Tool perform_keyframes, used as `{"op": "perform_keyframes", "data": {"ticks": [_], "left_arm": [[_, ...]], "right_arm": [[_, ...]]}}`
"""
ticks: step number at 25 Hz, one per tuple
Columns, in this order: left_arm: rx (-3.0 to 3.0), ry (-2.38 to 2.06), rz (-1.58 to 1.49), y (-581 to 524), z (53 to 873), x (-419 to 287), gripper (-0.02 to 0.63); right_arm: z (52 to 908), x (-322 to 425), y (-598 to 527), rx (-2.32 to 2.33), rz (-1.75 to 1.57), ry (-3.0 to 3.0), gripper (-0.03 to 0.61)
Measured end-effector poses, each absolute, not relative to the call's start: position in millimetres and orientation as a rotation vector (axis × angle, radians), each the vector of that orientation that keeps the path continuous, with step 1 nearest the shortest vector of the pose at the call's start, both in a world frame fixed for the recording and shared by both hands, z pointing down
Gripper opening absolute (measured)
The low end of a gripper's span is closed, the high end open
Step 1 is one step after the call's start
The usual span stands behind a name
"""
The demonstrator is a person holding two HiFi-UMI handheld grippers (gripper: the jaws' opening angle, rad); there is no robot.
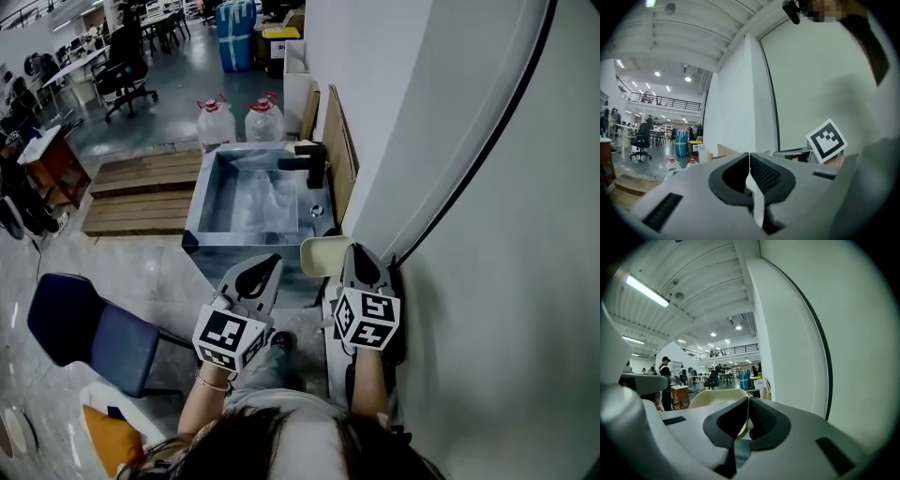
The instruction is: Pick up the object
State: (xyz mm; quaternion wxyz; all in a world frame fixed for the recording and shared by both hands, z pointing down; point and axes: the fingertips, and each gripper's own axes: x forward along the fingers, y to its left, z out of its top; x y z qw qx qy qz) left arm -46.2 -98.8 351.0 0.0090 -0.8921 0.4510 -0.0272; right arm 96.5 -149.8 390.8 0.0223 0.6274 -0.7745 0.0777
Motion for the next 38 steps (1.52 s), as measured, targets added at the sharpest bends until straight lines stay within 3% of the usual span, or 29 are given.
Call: {"op": "perform_keyframes", "data": {"ticks": [38], "left_arm": [[-2.771, 1.378, -0.046, -23, 341, -37, 0.009]], "right_arm": [[345, 101, -50, 1.997, 0.058, -2.474, 0.032]]}}
